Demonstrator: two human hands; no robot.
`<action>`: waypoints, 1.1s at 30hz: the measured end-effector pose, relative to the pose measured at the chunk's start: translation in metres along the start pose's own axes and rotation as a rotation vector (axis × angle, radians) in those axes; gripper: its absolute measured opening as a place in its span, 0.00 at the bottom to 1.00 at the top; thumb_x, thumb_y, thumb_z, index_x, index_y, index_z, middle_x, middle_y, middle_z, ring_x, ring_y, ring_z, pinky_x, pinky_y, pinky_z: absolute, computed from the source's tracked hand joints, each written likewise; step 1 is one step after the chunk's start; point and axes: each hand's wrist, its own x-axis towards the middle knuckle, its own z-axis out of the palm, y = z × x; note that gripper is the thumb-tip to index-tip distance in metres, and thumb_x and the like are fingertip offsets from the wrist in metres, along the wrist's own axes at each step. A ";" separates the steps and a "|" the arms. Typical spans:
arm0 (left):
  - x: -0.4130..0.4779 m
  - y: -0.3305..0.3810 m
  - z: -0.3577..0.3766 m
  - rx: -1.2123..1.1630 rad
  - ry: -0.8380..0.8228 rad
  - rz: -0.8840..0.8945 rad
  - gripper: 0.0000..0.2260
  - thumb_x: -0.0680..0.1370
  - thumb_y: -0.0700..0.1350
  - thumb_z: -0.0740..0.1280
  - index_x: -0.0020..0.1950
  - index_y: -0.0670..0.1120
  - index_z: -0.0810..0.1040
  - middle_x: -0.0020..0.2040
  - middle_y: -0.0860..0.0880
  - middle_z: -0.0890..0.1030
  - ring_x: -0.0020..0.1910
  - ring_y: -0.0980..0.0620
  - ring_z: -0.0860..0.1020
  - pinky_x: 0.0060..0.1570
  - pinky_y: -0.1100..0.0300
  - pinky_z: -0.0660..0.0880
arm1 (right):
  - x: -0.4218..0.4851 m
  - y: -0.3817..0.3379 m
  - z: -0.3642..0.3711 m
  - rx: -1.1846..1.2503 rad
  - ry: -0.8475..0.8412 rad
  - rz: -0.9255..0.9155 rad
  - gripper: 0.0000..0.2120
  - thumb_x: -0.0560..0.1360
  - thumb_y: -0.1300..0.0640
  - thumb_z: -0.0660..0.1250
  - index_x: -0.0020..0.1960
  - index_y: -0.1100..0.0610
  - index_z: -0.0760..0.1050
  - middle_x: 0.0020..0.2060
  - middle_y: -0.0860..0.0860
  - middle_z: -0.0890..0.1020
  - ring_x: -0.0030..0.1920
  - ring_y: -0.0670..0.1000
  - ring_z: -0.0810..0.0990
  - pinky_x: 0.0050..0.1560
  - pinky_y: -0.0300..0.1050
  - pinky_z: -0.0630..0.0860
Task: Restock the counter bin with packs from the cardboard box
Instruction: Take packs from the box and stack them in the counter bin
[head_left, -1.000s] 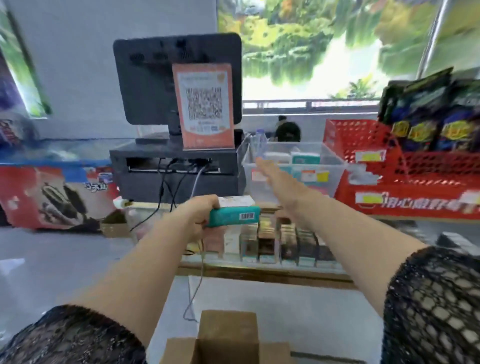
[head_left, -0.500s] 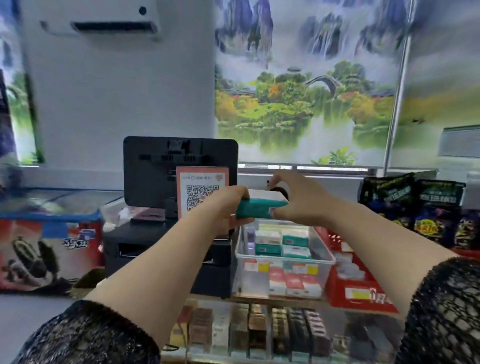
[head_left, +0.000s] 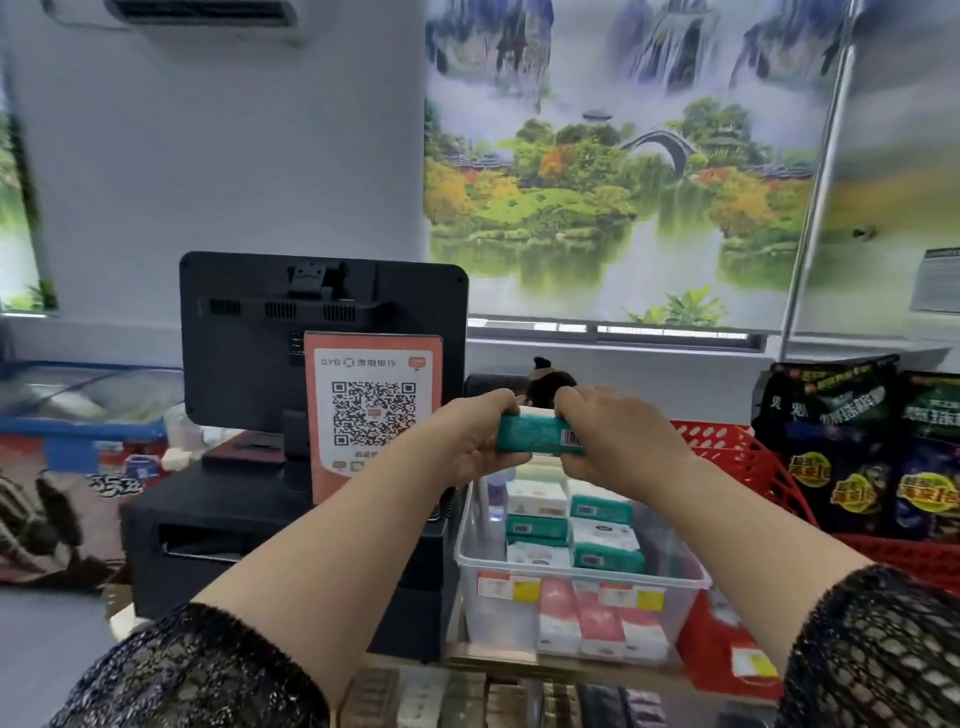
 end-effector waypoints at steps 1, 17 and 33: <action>0.007 -0.001 0.003 0.040 0.014 0.002 0.09 0.79 0.46 0.65 0.51 0.41 0.72 0.48 0.39 0.79 0.45 0.45 0.81 0.43 0.56 0.82 | 0.003 0.005 0.011 0.026 0.002 0.017 0.14 0.74 0.51 0.65 0.56 0.54 0.67 0.52 0.50 0.76 0.44 0.50 0.69 0.39 0.43 0.63; 0.076 -0.003 0.013 0.503 0.272 0.377 0.17 0.79 0.49 0.64 0.67 0.46 0.74 0.61 0.49 0.76 0.51 0.53 0.73 0.51 0.59 0.69 | 0.026 0.022 0.217 0.071 -0.434 -0.120 0.22 0.71 0.55 0.68 0.63 0.57 0.68 0.60 0.55 0.76 0.59 0.56 0.74 0.56 0.49 0.73; 0.089 -0.004 0.006 0.384 0.237 0.392 0.07 0.80 0.43 0.63 0.56 0.49 0.78 0.46 0.54 0.77 0.47 0.57 0.75 0.49 0.61 0.75 | 0.048 0.028 0.271 -0.152 -0.751 -0.273 0.22 0.76 0.58 0.66 0.68 0.58 0.65 0.62 0.60 0.74 0.60 0.60 0.76 0.58 0.55 0.75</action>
